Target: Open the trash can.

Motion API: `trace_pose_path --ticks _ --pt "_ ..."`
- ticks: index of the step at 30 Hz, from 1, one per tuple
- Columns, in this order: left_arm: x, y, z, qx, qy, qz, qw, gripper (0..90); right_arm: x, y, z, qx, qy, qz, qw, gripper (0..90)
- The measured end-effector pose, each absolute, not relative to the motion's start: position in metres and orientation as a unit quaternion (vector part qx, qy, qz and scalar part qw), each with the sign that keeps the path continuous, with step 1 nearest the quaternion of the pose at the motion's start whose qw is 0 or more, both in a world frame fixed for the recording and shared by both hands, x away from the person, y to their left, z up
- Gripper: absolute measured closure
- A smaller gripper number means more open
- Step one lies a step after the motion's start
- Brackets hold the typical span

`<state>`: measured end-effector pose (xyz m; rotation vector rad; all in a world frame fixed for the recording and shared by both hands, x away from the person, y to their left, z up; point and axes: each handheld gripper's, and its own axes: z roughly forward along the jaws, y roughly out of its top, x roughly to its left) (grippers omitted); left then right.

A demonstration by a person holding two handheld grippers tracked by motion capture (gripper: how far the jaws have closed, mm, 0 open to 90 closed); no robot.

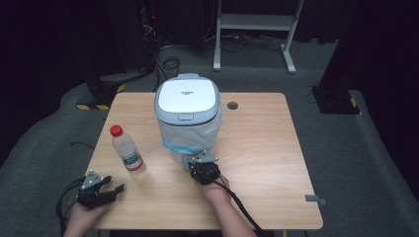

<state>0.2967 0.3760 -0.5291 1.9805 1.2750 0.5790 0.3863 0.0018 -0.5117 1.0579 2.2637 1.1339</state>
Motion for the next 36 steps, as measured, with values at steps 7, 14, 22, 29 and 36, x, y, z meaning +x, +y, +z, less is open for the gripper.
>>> trace_pose_path --ticks 7,14,22,29,36 --pt "0.2967 0.376 -0.5291 0.765 0.492 0.224 0.35 33.8 0.3869 0.0026 -0.5137 0.378 0.813 0.397 0.197 65.3" --pt "0.2967 0.376 -0.5291 0.765 0.492 0.224 0.35 33.7 0.3925 0.0045 -0.5175 0.389 0.821 0.378 0.179 65.4" --pt "0.2967 0.3759 -0.5291 0.765 0.492 0.224 0.35 33.7 0.3947 0.0045 -0.5155 0.38 0.83 0.369 0.175 65.2" --pt "0.2966 0.3758 -0.5291 0.765 0.492 0.223 0.35 33.5 0.3952 0.0035 -0.5159 0.375 0.831 0.372 0.174 65.1" --pt "0.2963 0.3756 -0.5292 0.765 0.494 0.224 0.346 30.3 0.394 0.0028 -0.5175 0.374 0.828 0.379 0.178 65.1"
